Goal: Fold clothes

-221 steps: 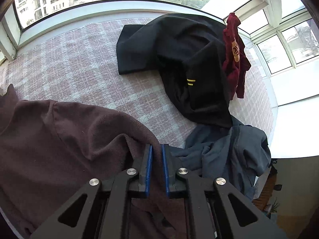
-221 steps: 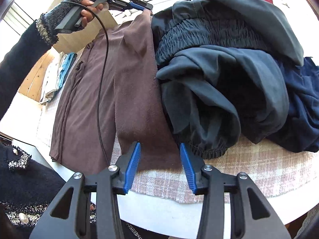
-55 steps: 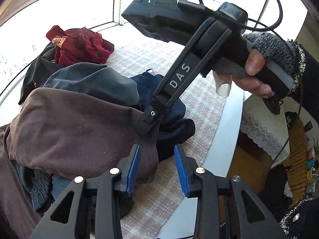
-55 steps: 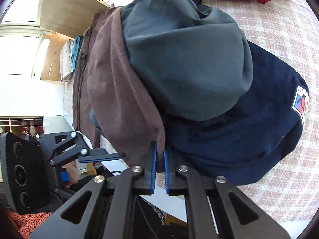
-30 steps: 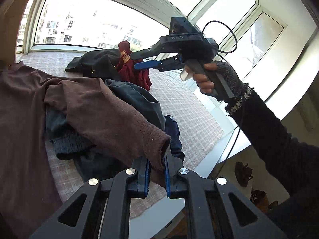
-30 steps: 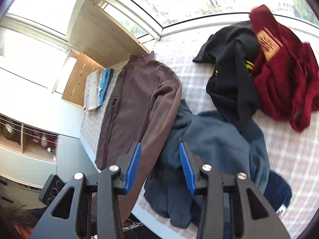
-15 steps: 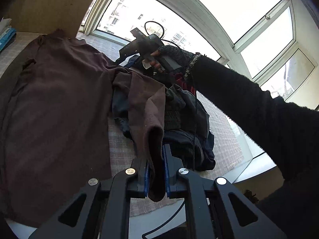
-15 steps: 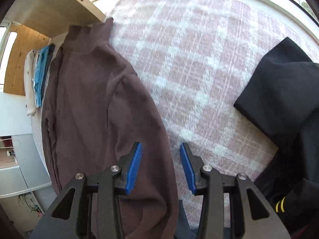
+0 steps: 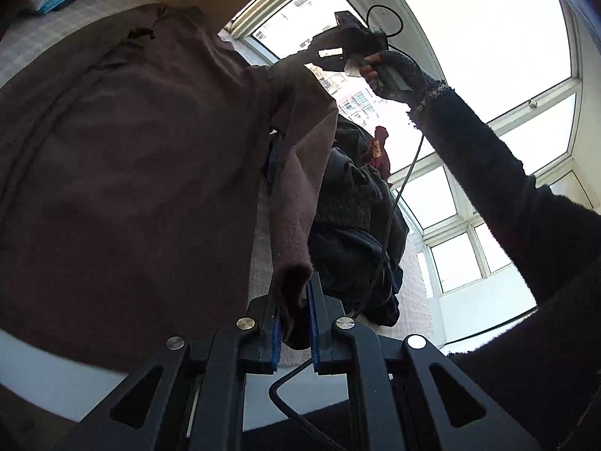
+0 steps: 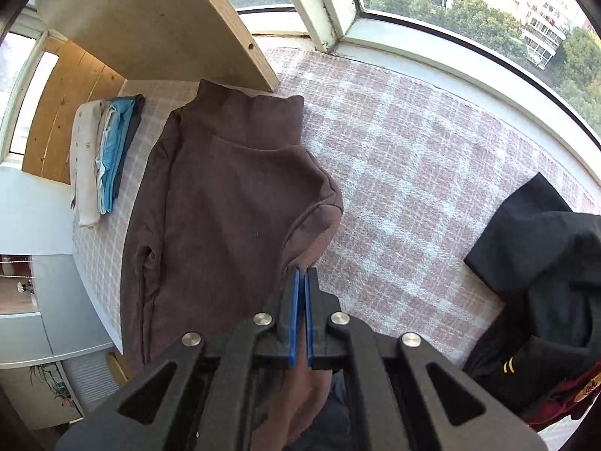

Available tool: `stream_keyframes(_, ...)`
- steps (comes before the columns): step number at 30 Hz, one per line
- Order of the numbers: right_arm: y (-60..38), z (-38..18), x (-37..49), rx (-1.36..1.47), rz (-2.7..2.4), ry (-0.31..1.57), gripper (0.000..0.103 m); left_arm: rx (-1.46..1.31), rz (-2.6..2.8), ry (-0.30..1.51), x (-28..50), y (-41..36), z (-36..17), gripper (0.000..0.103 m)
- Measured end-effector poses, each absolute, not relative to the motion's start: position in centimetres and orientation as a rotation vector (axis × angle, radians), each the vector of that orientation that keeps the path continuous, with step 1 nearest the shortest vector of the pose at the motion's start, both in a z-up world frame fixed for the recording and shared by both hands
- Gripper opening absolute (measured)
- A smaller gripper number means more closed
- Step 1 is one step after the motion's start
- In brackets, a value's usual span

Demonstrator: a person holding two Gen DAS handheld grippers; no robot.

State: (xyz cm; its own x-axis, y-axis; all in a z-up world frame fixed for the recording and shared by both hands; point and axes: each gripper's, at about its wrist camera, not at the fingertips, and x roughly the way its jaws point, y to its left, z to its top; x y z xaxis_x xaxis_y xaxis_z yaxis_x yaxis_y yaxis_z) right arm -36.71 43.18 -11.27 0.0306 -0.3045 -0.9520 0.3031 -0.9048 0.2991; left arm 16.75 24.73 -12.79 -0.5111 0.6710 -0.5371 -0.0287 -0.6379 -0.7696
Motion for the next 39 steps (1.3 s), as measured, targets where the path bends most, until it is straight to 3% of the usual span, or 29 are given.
stream_keyframes(3, 39.2, -13.1, -37.9, 1.892, -1.955, 0.049, 0.007, -1.320, 2.268, -1.077, 19.0, 22.1, -15.6, 0.008)
stream_keyframes(5, 37.3, -14.6, -37.9, 1.913, -1.956, 0.144, 0.026, -1.387, 2.264, -1.121, 19.8, 21.2, -17.5, 0.008)
stream_keyframes(10, 38.0, -12.7, -34.6, 1.824, -2.014, 0.181, 0.028, -1.434, 2.261, -1.071, 20.0, 20.7, -18.7, 0.008)
stream_keyframes(13, 40.5, -11.6, -29.4, 1.778, -2.013, 0.184, 0.034, -1.404, 2.299, -0.919, 19.2, 20.9, -17.5, 0.008)
stream_keyframes(15, 43.0, -12.6, -26.3, 1.828, -1.915, -0.054, 0.034, -1.401, 2.296, -0.824, 18.4, 21.1, -16.9, 0.010)
stream_keyframes(17, 44.5, -14.4, -23.9, 1.874, -1.863, -0.206, 0.034, -1.431, 2.314, -0.635, 17.6, 21.8, -16.4, 0.026)
stream_keyframes(21, 46.1, -16.4, -21.4, 1.887, -1.904, -0.294, 0.034, -1.480, 2.322, -0.231, 16.1, 23.2, -15.5, 0.038)
stream_keyframes(24, 47.6, -17.1, -20.8, 1.861, -1.913, -0.462, 0.034, -1.514, 2.320, -0.203, 14.4, 22.9, -15.7, 0.045)
stream_keyframes(27, 49.1, -17.8, -20.6, 1.852, -1.875, -0.656, 0.036, -1.574, 2.284, -0.234, 13.5, 22.2, -16.6, 0.045)
stream_keyframes(31, 49.6, -18.6, -20.3, 1.847, -1.869, -0.833, 0.041, -1.511, 2.309, -0.092, 14.3, 23.6, -14.7, 0.044)
stream_keyframes(39, 45.6, -19.3, -21.5, 1.895, -1.972, -0.615, 0.041, -1.405, 2.232, 0.387, 16.1, 31.4, -15.2, 0.050)
